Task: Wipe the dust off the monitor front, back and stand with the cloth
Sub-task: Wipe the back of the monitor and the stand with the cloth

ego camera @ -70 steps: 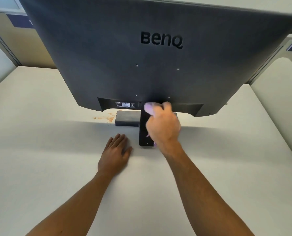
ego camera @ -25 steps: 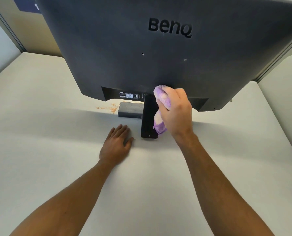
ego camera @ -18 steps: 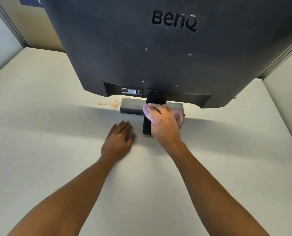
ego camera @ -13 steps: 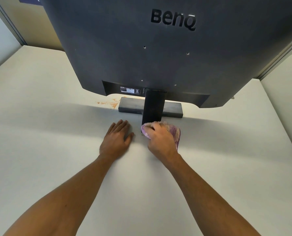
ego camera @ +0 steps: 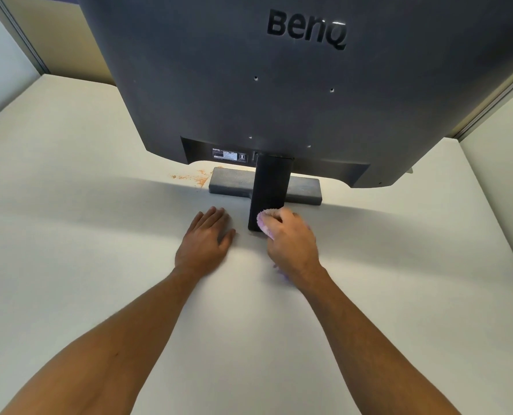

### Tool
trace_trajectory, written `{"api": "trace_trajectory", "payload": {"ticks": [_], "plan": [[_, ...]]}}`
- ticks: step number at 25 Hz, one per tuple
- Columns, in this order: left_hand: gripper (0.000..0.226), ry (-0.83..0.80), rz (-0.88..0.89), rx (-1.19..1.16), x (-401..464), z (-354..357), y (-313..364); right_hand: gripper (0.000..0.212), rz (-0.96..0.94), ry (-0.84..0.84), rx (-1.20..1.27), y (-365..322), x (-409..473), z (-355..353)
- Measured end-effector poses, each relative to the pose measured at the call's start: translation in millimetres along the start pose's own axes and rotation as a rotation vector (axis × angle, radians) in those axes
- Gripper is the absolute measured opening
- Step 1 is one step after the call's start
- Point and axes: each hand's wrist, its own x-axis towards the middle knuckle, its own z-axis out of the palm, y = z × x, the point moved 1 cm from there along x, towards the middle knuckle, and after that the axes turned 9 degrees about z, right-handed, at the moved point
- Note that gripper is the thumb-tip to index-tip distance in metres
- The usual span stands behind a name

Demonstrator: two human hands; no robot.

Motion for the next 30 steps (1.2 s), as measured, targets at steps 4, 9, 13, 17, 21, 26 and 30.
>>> {"api": "trace_trajectory", "payload": {"ticks": [4,9,13,17,21,26,30], "plan": [[0.059,-0.014,-0.005,-0.011,-0.1,-0.5,-0.6,0.039,0.366,-0.262,-0.022,6.9,7.2,-2.2],[0.06,-0.019,-0.005,-0.015,-0.2,-1.5,0.1,0.03,0.152,0.248,0.272,-1.9,5.5,-17.9],[0.059,0.007,0.012,-0.017,-1.1,-2.5,0.9,0.033,0.101,0.152,0.222,-22.1,21.3,-8.8],[0.058,0.001,0.024,-0.002,0.4,-2.6,0.1,0.028,0.052,-0.181,-0.003,-26.9,12.5,19.8],[0.059,-0.005,0.014,0.0,-0.6,-0.4,-0.8,0.025,0.2,-0.212,-0.048,-9.9,13.0,16.3],[0.06,-0.004,0.014,-0.002,-1.5,0.7,-1.4,0.03,-0.008,0.053,0.132,-8.9,14.4,0.9],[0.059,-0.007,0.012,-0.001,-0.1,-0.4,-2.8,0.031,0.203,-0.069,0.036,6.7,12.9,3.2]]}}
